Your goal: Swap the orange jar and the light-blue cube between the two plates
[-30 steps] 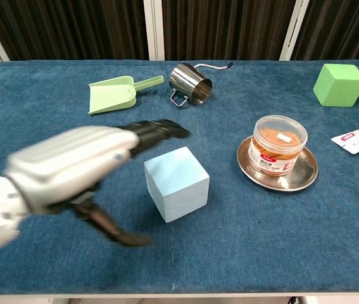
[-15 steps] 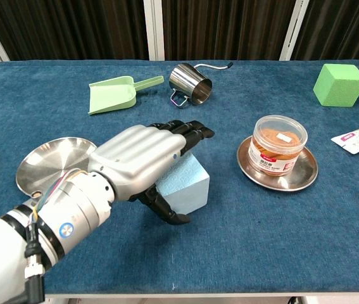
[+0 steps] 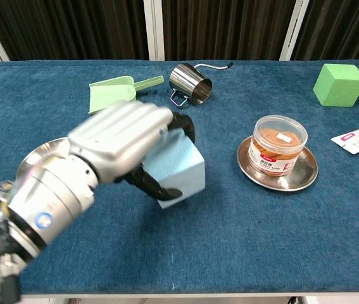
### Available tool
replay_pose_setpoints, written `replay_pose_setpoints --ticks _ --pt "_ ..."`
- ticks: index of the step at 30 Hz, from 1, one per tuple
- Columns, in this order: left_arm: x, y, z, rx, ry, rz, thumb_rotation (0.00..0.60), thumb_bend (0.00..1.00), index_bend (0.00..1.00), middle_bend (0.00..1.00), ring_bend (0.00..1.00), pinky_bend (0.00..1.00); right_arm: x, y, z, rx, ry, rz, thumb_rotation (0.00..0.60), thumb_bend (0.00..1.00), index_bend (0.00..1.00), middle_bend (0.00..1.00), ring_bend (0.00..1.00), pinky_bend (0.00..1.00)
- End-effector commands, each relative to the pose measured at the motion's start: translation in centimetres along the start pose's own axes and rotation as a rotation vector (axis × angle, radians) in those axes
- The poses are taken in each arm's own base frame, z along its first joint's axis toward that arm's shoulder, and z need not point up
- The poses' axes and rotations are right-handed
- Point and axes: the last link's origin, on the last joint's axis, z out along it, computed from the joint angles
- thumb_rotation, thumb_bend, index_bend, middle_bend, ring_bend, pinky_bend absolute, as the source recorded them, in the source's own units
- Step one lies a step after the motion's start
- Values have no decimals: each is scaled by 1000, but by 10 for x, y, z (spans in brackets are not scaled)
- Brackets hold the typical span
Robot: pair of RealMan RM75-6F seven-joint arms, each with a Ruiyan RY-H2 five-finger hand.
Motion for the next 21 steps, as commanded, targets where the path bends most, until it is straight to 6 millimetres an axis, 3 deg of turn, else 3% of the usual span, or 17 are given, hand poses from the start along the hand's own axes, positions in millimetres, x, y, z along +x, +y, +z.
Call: replay_pose_setpoints --ticks 1,5,11,17,21 --pt "29 -27 -9 36 67 24 600 477 525 572 672 814 0 0 -1 1 -1 1 457 175 0 0 0 0" --pt "47 -75 -19 158 67 93 600 472 524 572 672 814 0 -1 -2 2 3 0 457 175 0 0 0 0" --pt "35 -132 -34 284 -47 134 600 451 524 572 663 813 -1 -3 -4 5 -2 -1 458 175 0 0 0 0" --pt "13 -150 -46 300 -119 105 600 361 489 548 613 787 3 -2 -6 -2 18 7 457 175 0 0 0 0" --pt "11 -147 -47 268 -131 79 600 179 320 377 423 634 2 -2 -5 -5 18 6 457 175 0 0 0 0"
